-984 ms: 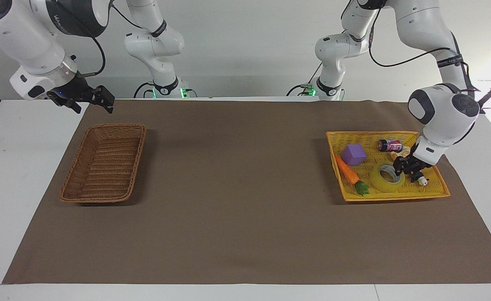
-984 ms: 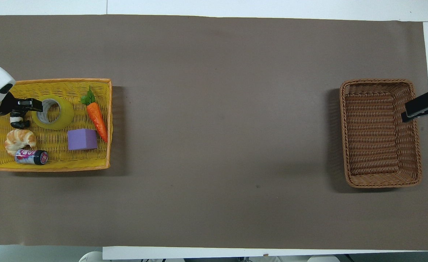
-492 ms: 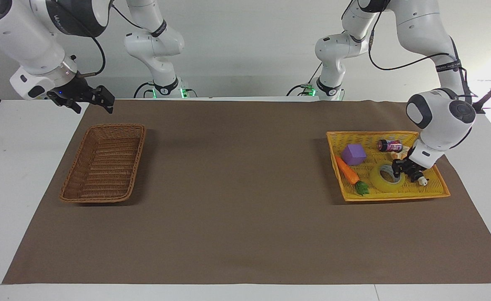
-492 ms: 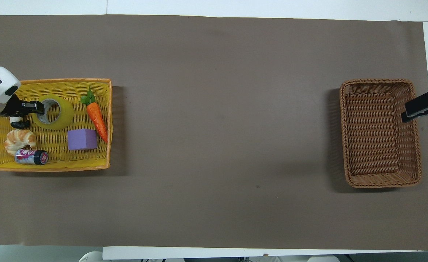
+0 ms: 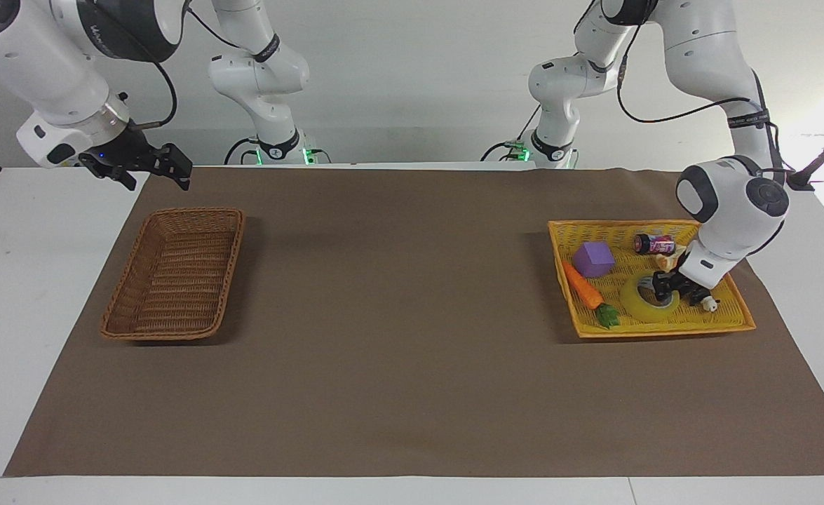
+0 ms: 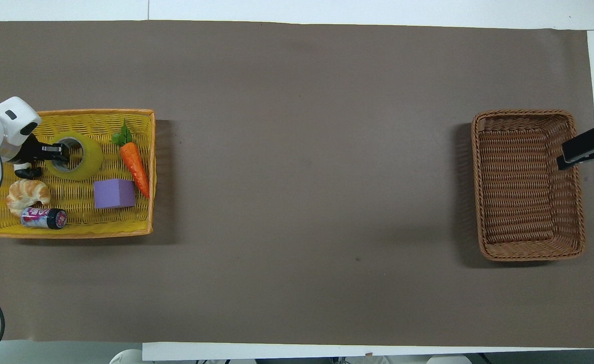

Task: Move tape to another basket
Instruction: 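Reach the left gripper down to the yellow tape roll and grasp it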

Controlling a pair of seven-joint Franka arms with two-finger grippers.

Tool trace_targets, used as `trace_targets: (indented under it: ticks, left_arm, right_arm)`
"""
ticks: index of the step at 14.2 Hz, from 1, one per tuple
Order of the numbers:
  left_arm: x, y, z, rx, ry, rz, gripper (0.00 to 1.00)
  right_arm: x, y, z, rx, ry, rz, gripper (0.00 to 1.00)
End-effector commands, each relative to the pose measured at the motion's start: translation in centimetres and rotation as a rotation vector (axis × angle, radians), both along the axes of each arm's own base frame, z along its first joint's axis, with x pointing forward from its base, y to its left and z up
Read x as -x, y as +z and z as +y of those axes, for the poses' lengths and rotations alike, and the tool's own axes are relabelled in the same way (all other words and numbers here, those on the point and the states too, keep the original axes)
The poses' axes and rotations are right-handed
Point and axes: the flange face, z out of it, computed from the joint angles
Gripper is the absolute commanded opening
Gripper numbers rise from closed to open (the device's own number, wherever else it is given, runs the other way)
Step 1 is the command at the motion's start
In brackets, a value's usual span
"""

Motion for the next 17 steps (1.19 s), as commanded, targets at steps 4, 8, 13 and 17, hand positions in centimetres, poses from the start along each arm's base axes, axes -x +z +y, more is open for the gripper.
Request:
trace_targets:
  ticks: [4,8,13,17]
  left_arm:
    - [0.4,-1.1,0.3,-0.001,-0.009,-0.008,0.0]
    - [-2.2,2.7,0.2,-0.002,-0.008,-0.005,0.0]
    - [-4.1,11.8,-6.5,0.166,0.096,0.03,0.0]
    - [-1.1,13.4,-20.8,0.213,0.13,0.109,0.0]
  right_arm:
    - [0.8,0.1,0.0,0.011,-0.005,0.0,1.0]
    - [0.8,0.1,0.0,0.011,-0.005,0.0,1.0]
    - [0.7,0.0,0.0,0.011,-0.005,0.001,1.0]
    - [0.8,0.1,0.0,0.011,-0.005,0.0,1.0]
